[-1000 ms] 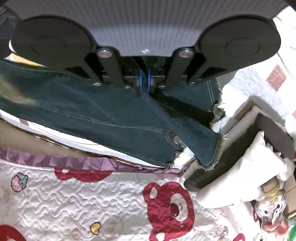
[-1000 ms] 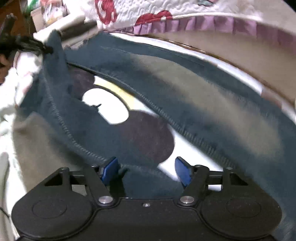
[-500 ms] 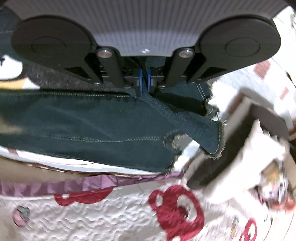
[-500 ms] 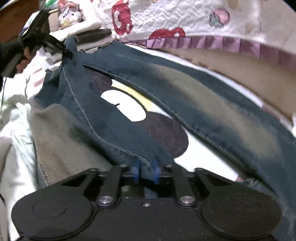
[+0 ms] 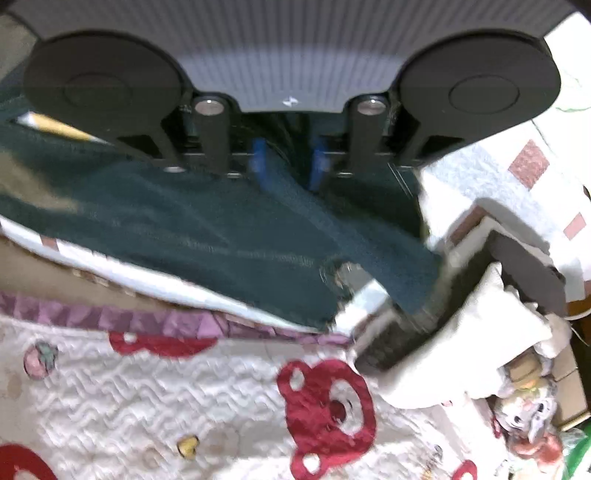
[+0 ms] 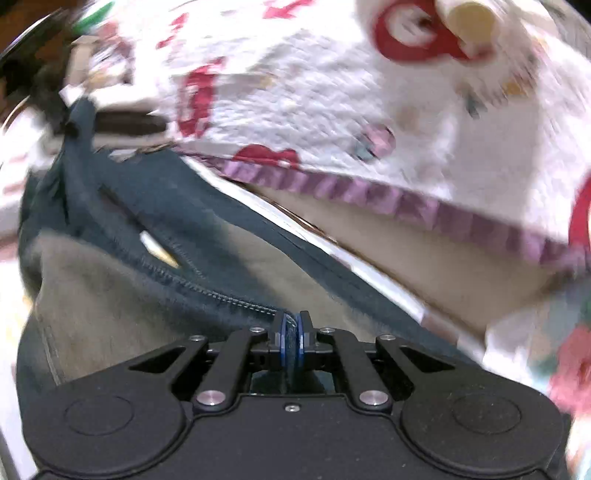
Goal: Fold clothes
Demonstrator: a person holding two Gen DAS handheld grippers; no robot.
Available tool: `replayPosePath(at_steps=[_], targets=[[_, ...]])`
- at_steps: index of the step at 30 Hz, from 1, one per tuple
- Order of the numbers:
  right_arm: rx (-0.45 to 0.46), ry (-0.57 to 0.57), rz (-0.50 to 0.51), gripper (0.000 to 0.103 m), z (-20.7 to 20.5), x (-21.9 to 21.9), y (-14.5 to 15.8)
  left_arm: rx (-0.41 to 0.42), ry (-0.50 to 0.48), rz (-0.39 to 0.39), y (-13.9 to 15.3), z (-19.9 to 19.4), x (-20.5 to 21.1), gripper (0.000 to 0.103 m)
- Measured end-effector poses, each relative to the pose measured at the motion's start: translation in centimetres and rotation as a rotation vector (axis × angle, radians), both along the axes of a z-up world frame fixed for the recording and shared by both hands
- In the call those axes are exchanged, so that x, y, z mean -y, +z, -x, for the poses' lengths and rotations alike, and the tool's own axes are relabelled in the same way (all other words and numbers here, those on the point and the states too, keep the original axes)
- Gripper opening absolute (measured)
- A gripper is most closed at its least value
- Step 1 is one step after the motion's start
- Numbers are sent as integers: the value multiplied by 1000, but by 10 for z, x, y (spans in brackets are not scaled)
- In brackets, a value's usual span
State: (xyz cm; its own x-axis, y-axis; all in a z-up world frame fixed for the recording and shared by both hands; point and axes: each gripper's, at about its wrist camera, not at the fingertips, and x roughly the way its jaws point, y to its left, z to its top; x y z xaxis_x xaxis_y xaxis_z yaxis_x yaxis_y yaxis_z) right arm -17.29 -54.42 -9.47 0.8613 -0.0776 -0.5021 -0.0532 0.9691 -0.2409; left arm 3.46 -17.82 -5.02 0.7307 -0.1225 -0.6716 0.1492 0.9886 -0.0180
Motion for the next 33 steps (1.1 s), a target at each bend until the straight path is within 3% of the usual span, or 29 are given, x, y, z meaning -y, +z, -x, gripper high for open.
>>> replayPosePath(at_steps=[5, 9, 14, 17, 22, 27, 30, 33], targets=[[-93, -147, -117, 6, -16, 17, -16, 44, -30, -16, -4, 3, -9, 65], [-153, -206, -87, 6, -28, 7, -23, -26, 10, -15, -24, 6, -35, 65], [-213, -233, -140, 6, -38, 16, -25, -106, 139, 22, -47, 3, -92, 66], [-244, -213, -136, 6, -41, 21, -21, -168, 232, 121, -61, -1, -125, 66], [-231, -253, -68, 9, -33, -4, -3, -290, 254, 402, -88, -1, -152, 68], [-162, -324, -125, 16, 1, -26, 27, -237, 211, 439, -89, -4, -142, 69], [-145, -238, -208, 16, 28, -47, 35, -209, 193, 432, -92, -9, -132, 71], [-172, -87, -192, 26, 45, -77, 31, -181, 176, 424, -94, -15, -122, 71]])
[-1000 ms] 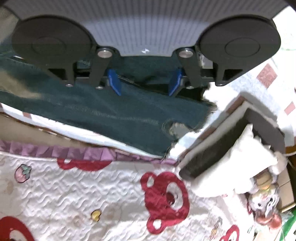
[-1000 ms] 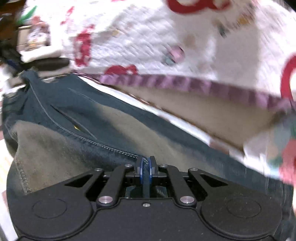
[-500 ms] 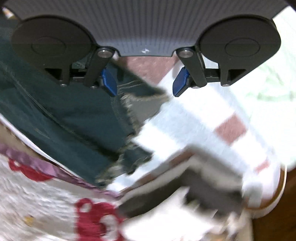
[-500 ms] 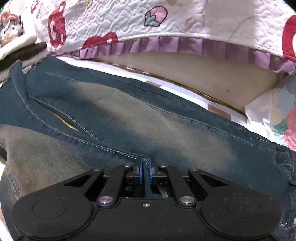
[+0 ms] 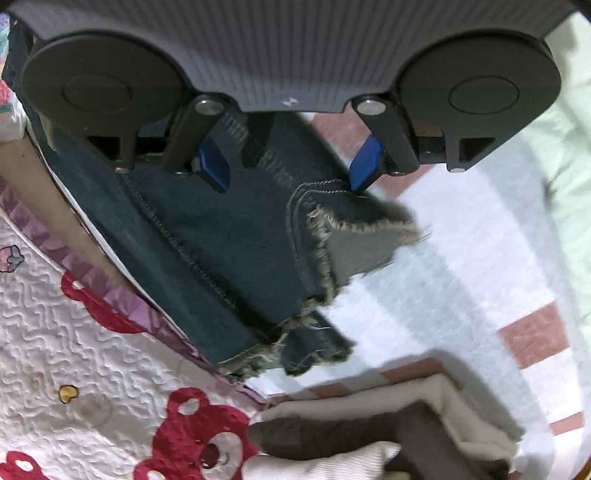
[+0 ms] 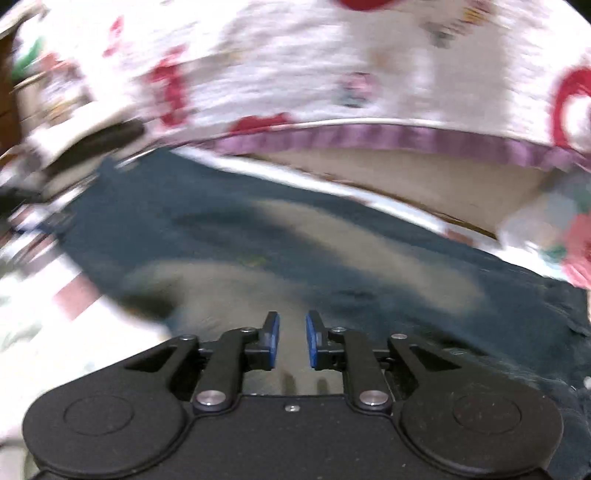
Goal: Fold clothes
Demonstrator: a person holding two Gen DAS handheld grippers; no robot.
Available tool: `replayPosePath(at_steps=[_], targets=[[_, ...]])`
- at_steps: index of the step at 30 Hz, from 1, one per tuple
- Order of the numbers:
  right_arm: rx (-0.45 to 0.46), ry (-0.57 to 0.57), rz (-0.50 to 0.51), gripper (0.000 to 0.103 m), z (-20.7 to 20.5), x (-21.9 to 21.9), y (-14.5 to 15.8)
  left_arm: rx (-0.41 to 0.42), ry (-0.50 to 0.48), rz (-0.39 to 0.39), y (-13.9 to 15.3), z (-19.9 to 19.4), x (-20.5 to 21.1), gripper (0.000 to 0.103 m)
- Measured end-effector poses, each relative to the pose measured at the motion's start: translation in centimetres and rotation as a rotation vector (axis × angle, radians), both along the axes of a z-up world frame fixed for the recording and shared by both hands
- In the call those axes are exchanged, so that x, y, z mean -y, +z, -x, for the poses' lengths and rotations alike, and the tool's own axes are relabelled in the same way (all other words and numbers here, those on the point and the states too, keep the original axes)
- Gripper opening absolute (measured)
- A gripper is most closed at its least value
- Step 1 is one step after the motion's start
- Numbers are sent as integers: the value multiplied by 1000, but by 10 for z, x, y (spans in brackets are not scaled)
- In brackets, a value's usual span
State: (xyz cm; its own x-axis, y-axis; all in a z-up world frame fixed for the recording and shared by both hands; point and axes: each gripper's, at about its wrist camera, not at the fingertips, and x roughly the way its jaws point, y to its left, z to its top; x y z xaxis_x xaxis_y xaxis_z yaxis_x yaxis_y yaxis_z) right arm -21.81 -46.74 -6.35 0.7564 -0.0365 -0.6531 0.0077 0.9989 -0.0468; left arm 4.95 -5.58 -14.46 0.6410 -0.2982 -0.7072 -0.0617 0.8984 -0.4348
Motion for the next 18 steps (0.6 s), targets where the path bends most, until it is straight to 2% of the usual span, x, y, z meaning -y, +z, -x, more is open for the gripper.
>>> replayPosePath(at_steps=[2, 3, 5, 7, 9, 11, 14, 15, 16, 17, 18], targets=[[-24, 69, 32, 40, 3, -16, -10, 18, -11, -24, 1, -5, 4, 66], [-36, 95, 48, 45, 3, -22, -15, 27, -17, -39, 2, -7, 6, 40], [-58, 100, 80, 46, -4, -29, -24, 43, -23, -89, 5, -10, 9, 2], [-79, 104, 115, 54, -10, -35, -32, 64, -19, -131, 11, -10, 10, 2], [-85, 119, 171, 64, -13, -41, -38, 98, 9, -133, 22, -4, 9, 2], [-90, 176, 227, 64, -15, -49, -43, 141, 10, -156, 37, 1, 12, 2], [-58, 174, 190, 64, -13, -44, -38, 215, -2, -202, 63, 10, 21, 2], [-47, 173, 177, 55, -12, -43, -36, 243, -1, -211, 74, 14, 22, 2], [-36, 173, 164, 29, -11, -41, -34, 276, 5, -214, 86, 20, 22, 2], [-26, 172, 152, 17, -10, -40, -32, 308, 11, -217, 99, 25, 22, 2], [-15, 171, 139, 11, -10, -38, -30, 350, 14, -224, 112, 31, 23, 2]])
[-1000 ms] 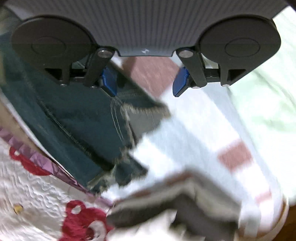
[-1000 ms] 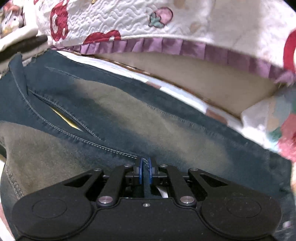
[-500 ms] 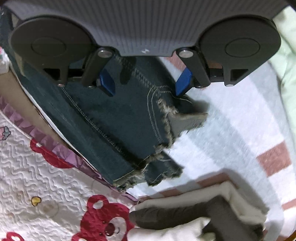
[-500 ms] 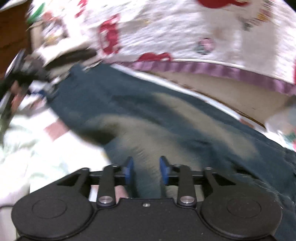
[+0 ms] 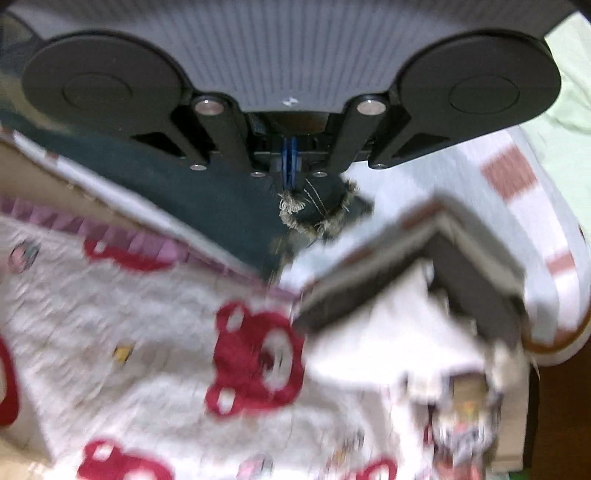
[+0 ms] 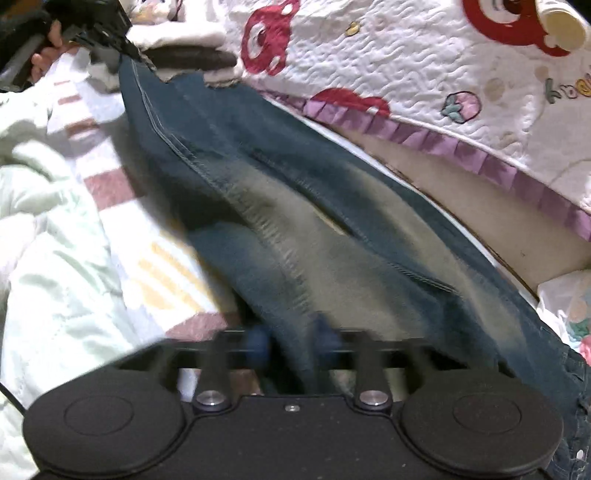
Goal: Fold clothes
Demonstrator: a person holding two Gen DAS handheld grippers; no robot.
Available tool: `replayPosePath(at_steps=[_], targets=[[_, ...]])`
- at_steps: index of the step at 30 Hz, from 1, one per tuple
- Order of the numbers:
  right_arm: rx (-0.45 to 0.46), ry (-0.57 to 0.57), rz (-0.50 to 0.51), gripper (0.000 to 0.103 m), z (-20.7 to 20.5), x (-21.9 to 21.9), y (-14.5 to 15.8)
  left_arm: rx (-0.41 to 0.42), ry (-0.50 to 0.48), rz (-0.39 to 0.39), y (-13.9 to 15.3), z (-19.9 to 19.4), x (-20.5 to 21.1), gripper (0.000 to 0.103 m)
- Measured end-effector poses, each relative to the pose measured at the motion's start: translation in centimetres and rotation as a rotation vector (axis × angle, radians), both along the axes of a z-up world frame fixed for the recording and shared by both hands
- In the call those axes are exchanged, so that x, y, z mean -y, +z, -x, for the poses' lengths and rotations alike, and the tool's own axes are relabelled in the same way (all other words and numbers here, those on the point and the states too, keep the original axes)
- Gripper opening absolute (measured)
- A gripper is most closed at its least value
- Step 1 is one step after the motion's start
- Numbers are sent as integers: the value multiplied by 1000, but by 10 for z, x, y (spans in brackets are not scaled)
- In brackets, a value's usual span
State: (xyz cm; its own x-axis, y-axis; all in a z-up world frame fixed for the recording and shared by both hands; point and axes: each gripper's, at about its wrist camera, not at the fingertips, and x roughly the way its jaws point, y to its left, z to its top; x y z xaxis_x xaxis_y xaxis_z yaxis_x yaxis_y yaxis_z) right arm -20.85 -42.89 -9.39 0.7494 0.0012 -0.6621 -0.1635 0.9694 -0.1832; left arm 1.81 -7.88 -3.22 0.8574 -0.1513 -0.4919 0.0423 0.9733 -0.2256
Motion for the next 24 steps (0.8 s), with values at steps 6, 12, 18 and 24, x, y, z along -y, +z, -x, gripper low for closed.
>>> replayPosePath(at_steps=[6, 12, 18, 24], targets=[[25, -44, -239, 7, 0, 28, 7, 148, -71, 10, 54, -3, 17, 2], [-10, -238, -406, 10, -30, 71, -4, 1, -85, -22, 5, -72, 30, 8], [-42, -350, -424, 18, -44, 86, -23, -154, -72, -32, -45, -129, 30, 47], [-35, -357, -449, 20, -40, 87, -27, -232, -81, 42, -58, -96, 11, 50]])
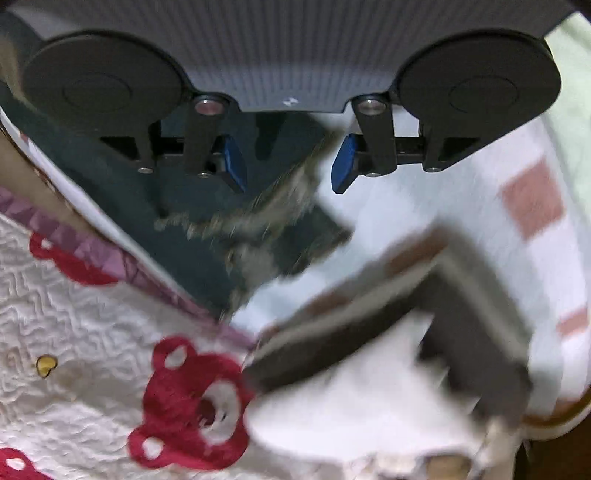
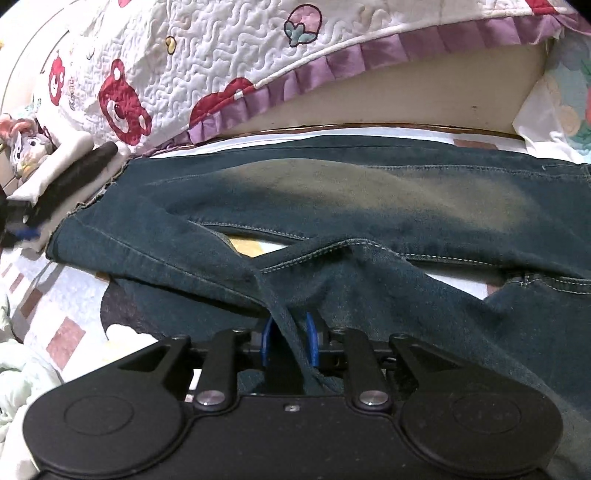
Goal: Fold clothes
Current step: 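Regrasp the stacked leg hems with the left gripper while the right gripper holds the crotch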
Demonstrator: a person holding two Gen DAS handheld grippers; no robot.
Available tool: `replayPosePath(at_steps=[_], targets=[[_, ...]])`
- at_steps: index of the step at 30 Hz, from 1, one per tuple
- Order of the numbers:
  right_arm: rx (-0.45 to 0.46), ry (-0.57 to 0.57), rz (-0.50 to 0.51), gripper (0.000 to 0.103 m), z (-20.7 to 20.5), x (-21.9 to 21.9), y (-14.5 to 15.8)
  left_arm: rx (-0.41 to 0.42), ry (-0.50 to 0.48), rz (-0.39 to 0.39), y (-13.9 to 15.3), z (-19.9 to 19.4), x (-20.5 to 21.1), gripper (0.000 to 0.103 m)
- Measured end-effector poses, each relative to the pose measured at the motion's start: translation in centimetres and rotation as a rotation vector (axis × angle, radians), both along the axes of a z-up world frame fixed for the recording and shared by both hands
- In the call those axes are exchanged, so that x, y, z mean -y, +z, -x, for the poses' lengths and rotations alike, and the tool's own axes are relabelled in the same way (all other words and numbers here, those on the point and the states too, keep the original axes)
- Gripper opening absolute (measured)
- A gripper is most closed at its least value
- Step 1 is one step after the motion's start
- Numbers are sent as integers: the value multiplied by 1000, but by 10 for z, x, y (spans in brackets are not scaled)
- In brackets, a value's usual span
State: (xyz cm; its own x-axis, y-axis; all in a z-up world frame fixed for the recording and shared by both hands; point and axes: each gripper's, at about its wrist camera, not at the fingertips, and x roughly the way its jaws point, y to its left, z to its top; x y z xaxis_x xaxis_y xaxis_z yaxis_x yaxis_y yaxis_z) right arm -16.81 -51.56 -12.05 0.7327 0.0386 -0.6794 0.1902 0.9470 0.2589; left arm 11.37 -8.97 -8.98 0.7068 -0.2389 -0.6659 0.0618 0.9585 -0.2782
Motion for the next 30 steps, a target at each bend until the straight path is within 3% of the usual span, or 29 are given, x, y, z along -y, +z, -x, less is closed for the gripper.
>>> replayPosePath(at_steps=[3, 6, 8, 10, 19, 20, 21, 23, 24, 30], targets=[[9, 30, 31, 29, 3, -5, 4, -40, -1, 36, -6, 17, -10, 50], [43, 148, 78, 29, 12, -21, 15, -76, -1, 59, -12, 29, -15, 51], [32, 233, 118, 29, 21, -36, 18, -87, 1, 31, -16, 22, -4, 60], [10, 284, 159, 29, 28, -49, 15, -98, 4, 3, -19, 15, 8, 61], [4, 275, 111, 30, 28, -39, 5, -148, 15, -122, -35, -17, 58, 61], [5, 275, 107, 30, 28, -39, 5, -154, 17, -135, -36, -20, 63, 56], [5, 276, 104, 30, 29, -38, 4, -149, 17, -139, -36, -19, 65, 39], [3, 285, 108, 30, 29, -40, 5, -118, 18, -128, -30, -7, 62, 15], [0, 291, 123, 30, 29, -43, 6, -103, 18, -123, -27, -1, 61, 9], [-13, 337, 246, 32, 35, -59, 10, -11, 19, -90, -10, 36, 52, 3]])
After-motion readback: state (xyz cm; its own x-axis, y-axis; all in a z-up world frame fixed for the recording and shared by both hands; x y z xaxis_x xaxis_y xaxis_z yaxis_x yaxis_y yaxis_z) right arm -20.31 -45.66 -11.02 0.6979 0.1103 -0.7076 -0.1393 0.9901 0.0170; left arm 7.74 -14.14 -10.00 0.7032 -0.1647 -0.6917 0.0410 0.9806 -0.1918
